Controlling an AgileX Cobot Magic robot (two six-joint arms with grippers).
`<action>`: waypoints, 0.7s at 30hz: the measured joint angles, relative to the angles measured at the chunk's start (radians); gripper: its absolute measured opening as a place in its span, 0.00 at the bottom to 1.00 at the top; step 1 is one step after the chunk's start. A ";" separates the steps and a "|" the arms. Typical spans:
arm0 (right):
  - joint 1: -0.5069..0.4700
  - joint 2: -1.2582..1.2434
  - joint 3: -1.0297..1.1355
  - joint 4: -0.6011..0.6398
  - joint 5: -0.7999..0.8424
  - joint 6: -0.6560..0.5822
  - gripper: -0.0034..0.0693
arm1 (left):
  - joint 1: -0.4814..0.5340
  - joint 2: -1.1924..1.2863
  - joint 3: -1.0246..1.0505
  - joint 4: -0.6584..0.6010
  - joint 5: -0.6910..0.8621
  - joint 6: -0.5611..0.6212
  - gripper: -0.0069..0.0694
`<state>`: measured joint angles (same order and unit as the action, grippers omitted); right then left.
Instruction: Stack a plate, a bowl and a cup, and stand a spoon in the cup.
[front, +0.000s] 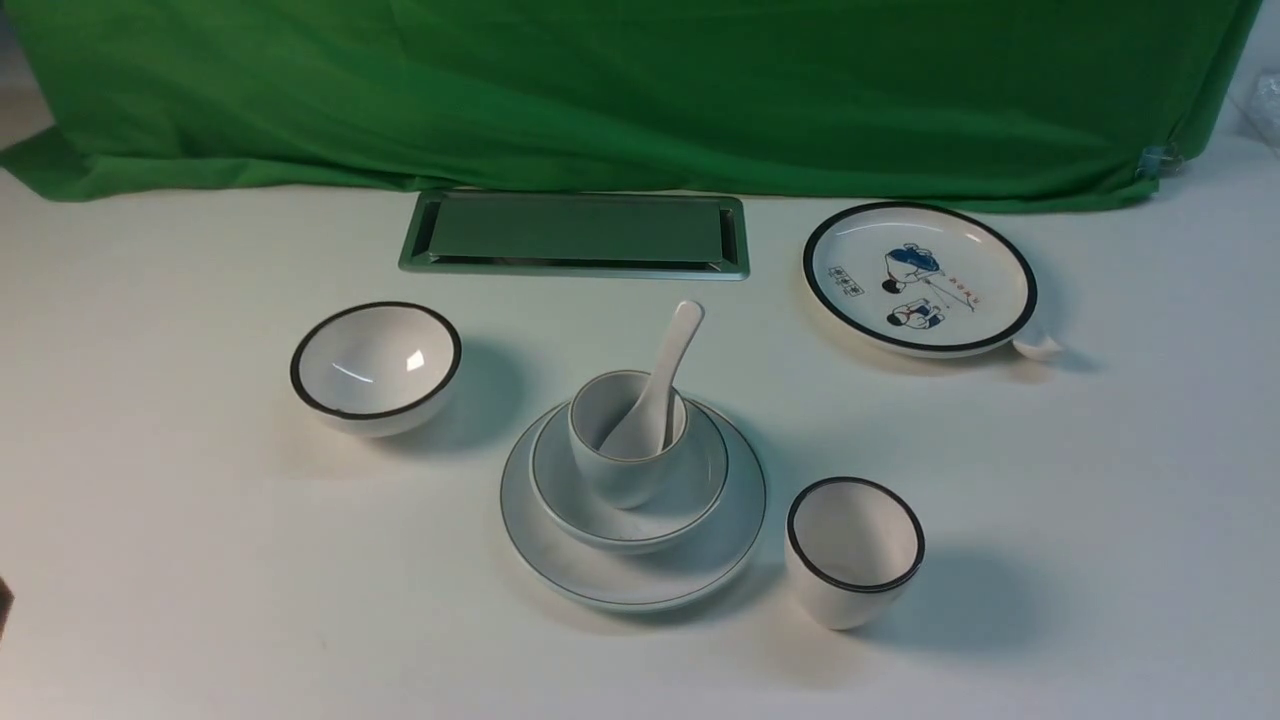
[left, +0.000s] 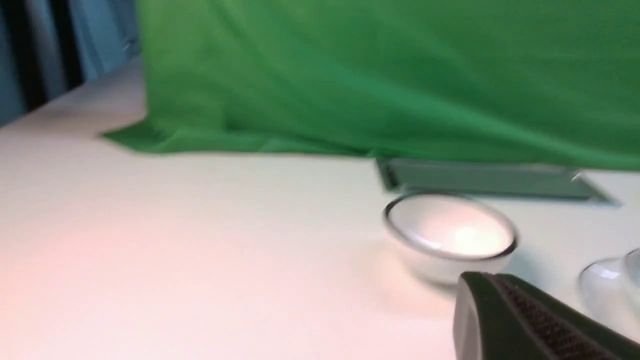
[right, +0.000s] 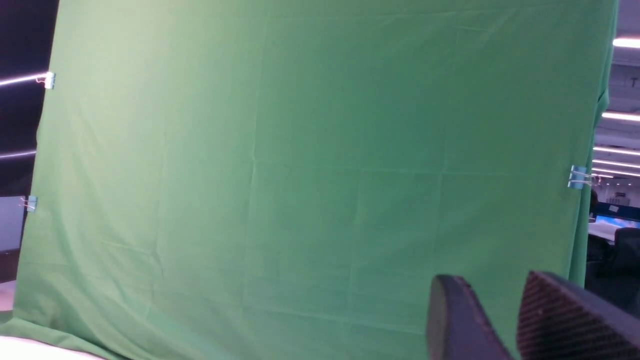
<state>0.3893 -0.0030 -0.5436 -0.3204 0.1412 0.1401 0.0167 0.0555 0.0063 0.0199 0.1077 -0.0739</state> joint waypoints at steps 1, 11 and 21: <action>0.000 0.000 0.000 0.000 0.000 0.000 0.37 | 0.011 0.000 0.000 0.002 0.024 -0.001 0.09; 0.000 0.000 0.000 0.000 0.000 0.000 0.37 | 0.023 0.000 0.000 -0.020 0.106 0.052 0.09; 0.000 0.000 0.000 0.000 0.000 0.000 0.37 | 0.023 0.000 0.000 -0.020 0.107 0.052 0.09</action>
<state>0.3893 -0.0030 -0.5436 -0.3204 0.1412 0.1401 0.0398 0.0555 0.0063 0.0000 0.2143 -0.0214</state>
